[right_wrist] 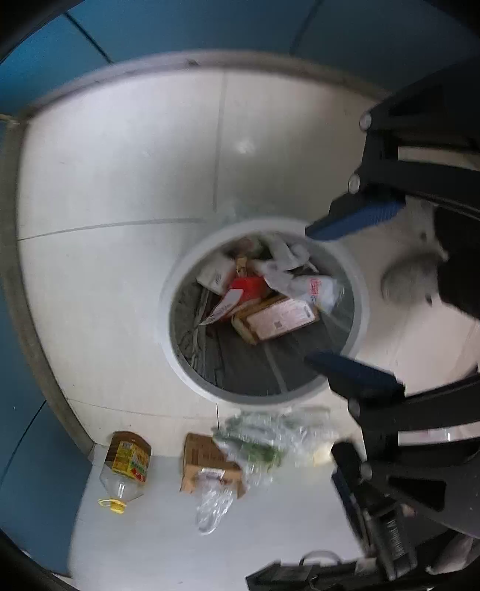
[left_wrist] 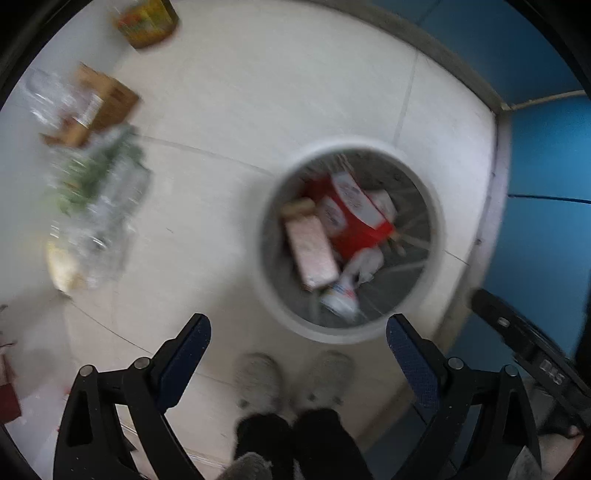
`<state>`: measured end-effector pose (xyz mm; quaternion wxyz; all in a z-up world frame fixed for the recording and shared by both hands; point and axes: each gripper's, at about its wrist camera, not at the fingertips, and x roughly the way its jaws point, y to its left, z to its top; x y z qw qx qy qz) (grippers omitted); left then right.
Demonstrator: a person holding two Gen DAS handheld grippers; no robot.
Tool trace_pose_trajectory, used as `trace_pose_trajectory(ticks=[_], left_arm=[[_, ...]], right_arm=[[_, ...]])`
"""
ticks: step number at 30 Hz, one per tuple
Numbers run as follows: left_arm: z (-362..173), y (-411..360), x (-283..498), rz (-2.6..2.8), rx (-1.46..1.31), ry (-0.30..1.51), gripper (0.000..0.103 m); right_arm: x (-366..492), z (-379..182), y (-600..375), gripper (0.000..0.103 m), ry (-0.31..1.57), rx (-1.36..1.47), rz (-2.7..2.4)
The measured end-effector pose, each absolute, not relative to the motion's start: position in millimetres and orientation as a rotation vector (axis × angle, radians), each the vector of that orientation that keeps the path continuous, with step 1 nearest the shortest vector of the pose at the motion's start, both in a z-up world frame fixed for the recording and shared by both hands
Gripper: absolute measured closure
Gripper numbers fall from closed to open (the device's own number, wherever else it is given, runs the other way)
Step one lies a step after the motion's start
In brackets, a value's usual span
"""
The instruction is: Collect trash
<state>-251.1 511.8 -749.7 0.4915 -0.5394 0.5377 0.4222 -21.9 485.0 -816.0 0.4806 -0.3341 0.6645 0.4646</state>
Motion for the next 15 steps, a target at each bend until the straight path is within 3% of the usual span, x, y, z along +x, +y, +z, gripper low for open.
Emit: trace_pose_trajectory(ticks=[3, 5, 6, 15], left_arm=[[-713.1, 503.5, -257.1, 1.151, -1.146, 1.275, 0.006], [-683.7, 494.4, -258.2, 1.218, -1.060, 1.237, 0.005], [-670.9, 490.1, -258.7, 1.234, -1.036, 1.220, 0.000], [-549.6, 441.9, -260.0, 1.300, -0.964, 1.120, 0.000]], right_arm=[[-25.8, -783.2, 478.1, 0.010, 1.490, -0.908, 1.111], [-27.3, -756.8, 473.4, 0.005, 1.431, -0.945, 1.098], [-29.1, -740.9, 468.1, 0.001, 1.385, -0.969, 1.089], [-35.0, -601.9, 421.2, 0.000, 1.181, -0.993, 1.106]])
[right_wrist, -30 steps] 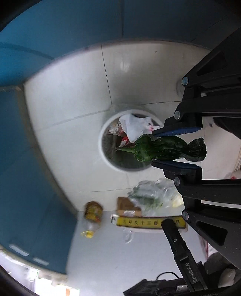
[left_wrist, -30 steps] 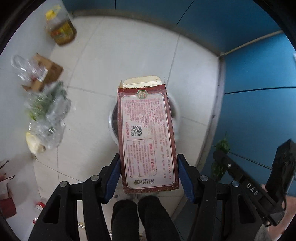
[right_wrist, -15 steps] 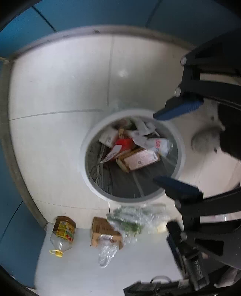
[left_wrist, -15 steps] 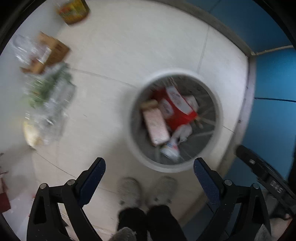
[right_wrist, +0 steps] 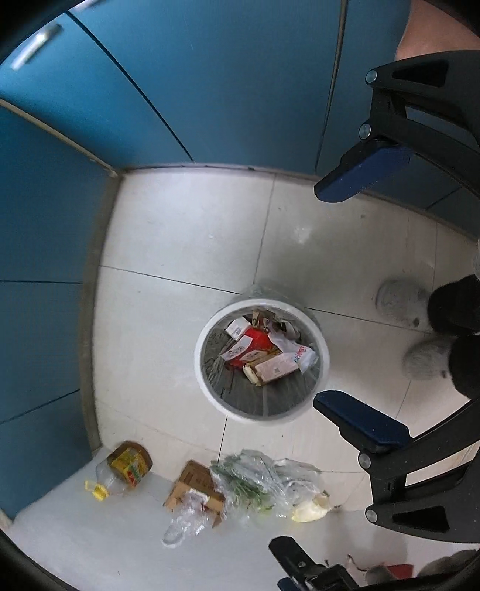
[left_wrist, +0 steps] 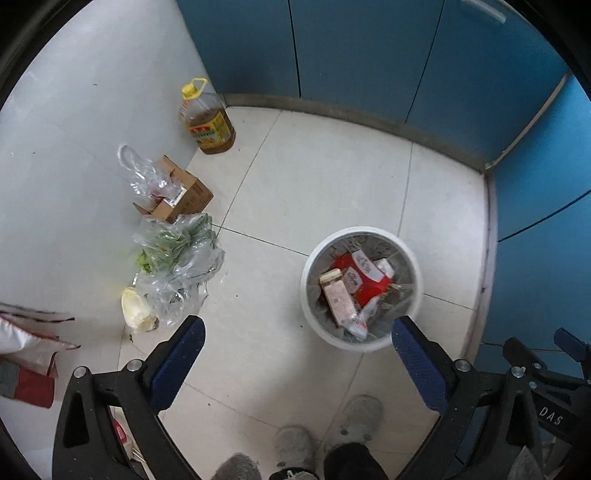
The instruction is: Collect trash
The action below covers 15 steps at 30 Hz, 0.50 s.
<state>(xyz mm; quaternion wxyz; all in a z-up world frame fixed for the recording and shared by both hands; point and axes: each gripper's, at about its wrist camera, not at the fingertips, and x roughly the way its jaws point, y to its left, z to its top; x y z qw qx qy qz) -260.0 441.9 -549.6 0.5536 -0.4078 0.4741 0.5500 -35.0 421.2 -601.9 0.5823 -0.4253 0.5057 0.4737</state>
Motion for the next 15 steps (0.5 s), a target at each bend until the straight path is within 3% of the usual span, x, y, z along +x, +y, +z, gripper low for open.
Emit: trace_pose_trajectory(ticks=[15], left_arm=[[-330.6, 288.5, -265.3, 1.249, -0.834, 1.019, 0.000]], right_arm=[[-67.7, -313.1, 246.5, 0.000, 0.964, -0.793, 1.153]])
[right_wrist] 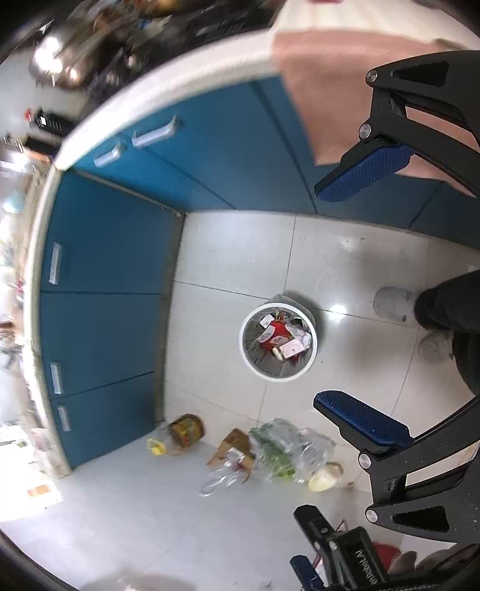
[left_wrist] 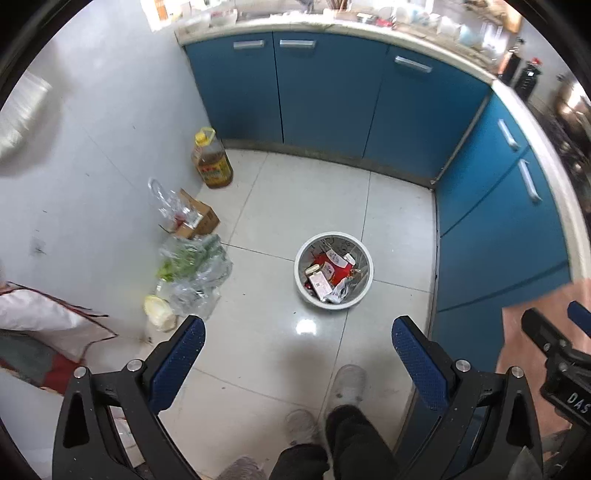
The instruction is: Collect trash
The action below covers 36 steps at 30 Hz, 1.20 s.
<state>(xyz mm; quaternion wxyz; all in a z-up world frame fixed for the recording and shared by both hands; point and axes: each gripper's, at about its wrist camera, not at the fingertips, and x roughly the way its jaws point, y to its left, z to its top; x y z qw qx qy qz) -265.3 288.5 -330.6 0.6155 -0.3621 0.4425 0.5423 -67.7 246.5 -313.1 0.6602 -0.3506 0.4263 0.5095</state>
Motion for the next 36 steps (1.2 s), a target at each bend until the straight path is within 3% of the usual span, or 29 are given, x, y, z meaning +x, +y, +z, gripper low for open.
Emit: trace_pose_trajectory(ticks=[8, 15, 27, 36], left_arm=[[-241.1, 215.7, -267.7, 1.216, -0.751, 0.946, 0.000], [-189.4, 186.0, -259.7, 1.186, -0.743, 0.913, 0.000], [-111.0, 162.9, -245.0, 1.155, -0.791, 0.815, 0.000], [-95.6, 143.2, -243.5, 1.095, -0.860, 0.784, 0.000]], right_arm=[[-77.5, -193.9, 139.5, 0.000, 0.920, -0.637, 1.132], [-73.5, -130.7, 89.0, 0.000, 0.935, -0.571, 1.178], [-46.6, -63.9, 75.5, 0.000, 1.040, -0.505, 1.311], [-40.2, -39.4, 69.2, 0.000, 1.077, -0.505, 1.387]])
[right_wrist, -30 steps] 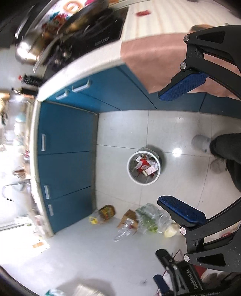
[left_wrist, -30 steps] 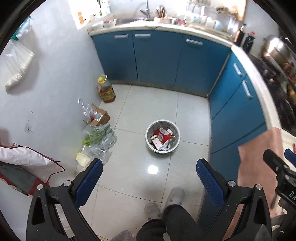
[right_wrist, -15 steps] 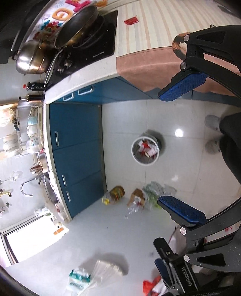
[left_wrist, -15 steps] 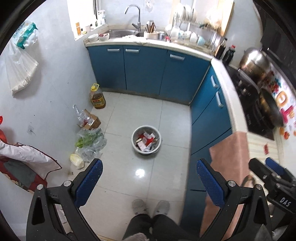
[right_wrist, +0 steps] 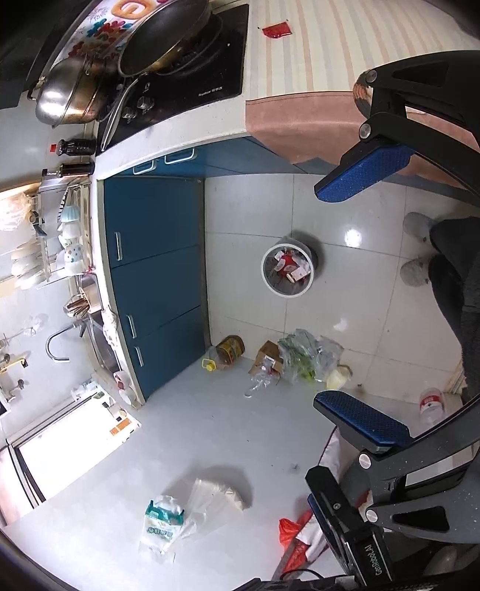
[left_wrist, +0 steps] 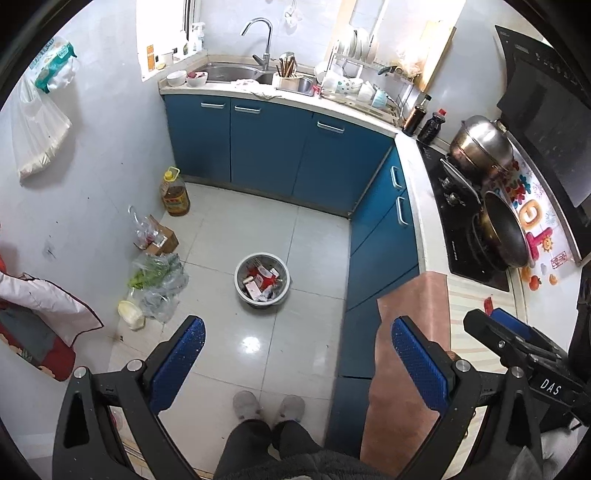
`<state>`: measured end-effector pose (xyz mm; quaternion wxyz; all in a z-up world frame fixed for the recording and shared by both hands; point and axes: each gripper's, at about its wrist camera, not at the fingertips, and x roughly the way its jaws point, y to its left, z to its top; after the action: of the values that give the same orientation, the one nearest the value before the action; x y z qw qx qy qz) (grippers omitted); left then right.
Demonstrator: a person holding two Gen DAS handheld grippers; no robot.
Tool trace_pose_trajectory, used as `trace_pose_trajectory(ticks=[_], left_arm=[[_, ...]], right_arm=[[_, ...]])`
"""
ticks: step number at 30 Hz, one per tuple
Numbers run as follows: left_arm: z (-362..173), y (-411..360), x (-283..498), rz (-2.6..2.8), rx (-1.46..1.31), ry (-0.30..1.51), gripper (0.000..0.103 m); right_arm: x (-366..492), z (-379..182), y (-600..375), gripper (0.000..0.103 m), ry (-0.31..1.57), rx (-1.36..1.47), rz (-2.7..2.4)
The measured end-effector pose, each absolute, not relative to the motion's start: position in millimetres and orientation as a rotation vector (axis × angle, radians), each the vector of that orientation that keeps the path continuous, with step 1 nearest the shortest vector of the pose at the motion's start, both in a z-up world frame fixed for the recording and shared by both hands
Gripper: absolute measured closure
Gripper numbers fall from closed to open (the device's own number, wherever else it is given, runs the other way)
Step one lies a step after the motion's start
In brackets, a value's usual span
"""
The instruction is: Collect trash
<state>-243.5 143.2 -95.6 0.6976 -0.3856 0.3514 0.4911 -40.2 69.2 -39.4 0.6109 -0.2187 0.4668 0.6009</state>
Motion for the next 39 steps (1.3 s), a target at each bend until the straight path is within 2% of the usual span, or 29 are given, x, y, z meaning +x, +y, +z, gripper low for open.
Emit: trace_pose_trajectory(ticks=[14, 39], left_arm=[[-91.9, 128.1, -246.7, 1.054, -0.907, 0.727, 0.000], [-95.0, 113.6, -261.0, 1.043, -0.912, 0.727, 0.000]], right_arm=[[-40.7, -25.3, 56.8, 0.000, 1.091, -0.524, 1.407], [-49.6, -28.8, 52.5, 0.000, 1.090, -0.551, 1.428]])
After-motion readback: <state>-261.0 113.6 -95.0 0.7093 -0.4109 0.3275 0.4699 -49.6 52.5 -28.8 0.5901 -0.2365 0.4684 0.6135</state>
